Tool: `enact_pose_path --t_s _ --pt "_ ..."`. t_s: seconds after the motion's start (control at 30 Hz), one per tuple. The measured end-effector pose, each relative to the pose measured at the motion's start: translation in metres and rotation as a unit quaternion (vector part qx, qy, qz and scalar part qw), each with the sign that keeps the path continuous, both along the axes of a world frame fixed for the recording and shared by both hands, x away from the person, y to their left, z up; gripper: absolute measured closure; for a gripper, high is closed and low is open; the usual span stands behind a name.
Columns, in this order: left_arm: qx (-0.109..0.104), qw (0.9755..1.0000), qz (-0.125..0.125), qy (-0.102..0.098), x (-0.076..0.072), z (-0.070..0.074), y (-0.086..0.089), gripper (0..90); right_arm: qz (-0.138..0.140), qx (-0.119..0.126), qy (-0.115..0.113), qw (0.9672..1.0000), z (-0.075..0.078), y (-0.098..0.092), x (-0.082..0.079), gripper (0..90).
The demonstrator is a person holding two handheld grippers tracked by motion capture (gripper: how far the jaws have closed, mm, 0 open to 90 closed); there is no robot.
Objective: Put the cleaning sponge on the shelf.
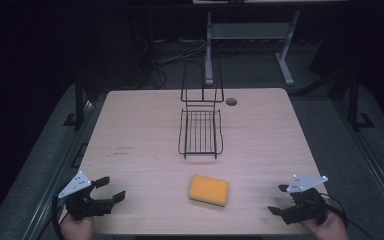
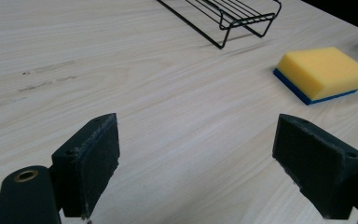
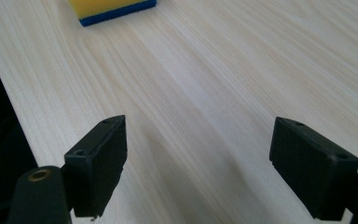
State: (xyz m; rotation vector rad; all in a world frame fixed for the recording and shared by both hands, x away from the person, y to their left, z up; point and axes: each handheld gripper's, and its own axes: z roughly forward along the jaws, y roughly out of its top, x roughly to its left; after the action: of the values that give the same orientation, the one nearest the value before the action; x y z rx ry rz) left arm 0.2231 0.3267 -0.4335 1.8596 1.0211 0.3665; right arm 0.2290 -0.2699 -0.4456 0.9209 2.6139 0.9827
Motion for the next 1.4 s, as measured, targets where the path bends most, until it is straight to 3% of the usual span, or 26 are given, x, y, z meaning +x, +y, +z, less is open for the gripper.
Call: enact_pose_path --t_s 0.17,0.3,0.57,1.4 --pt "-0.001 1.0 -0.002 0.0 -0.001 0.0 -0.002 14.0 0.011 0.008 0.001 0.9999 -0.002 0.005 0.004 18.6" --pt "0.005 0.9999 -0.009 -0.001 -0.002 0.0 -0.003 14.0 0.029 -0.005 0.004 0.9996 0.0 0.017 0.007 18.5" --pt "-0.004 1.0 -0.004 -0.002 -0.003 0.0 0.0 14.0 0.044 -0.005 0.004 0.999 0.0 0.03 0.008 18.4" --pt "-0.006 1.0 -0.002 -0.004 -0.004 0.001 0.001 14.0 0.094 -0.034 0.019 0.9948 0.011 0.06 0.012 16.6"
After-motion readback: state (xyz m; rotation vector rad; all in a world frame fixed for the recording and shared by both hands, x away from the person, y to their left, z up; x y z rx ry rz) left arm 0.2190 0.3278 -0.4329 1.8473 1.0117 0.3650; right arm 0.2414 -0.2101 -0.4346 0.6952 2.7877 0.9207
